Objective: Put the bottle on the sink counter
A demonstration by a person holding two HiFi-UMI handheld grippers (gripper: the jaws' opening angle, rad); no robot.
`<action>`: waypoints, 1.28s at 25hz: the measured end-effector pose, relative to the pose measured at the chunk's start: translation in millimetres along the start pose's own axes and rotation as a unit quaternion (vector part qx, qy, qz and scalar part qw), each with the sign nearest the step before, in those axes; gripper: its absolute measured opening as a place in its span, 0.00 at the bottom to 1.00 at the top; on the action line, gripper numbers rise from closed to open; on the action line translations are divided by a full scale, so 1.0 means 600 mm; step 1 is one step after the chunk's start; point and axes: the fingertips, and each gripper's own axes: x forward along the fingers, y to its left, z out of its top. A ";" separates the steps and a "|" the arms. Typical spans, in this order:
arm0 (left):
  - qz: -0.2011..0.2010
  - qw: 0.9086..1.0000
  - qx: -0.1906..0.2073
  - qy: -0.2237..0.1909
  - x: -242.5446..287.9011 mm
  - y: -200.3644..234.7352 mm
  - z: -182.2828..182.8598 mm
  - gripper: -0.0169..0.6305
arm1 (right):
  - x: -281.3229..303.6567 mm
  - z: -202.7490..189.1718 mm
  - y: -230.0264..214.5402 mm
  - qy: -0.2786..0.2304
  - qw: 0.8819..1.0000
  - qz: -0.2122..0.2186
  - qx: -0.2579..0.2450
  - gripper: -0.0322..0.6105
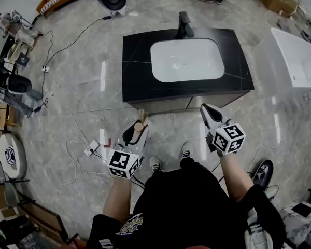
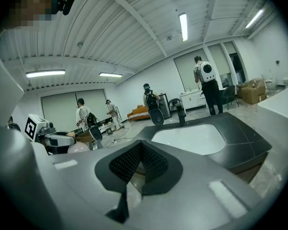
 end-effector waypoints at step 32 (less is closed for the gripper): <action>0.051 0.999 -0.007 -0.007 0.110 -0.052 0.039 0.23 | -0.011 0.051 -0.118 -0.002 0.999 0.044 -0.019 0.09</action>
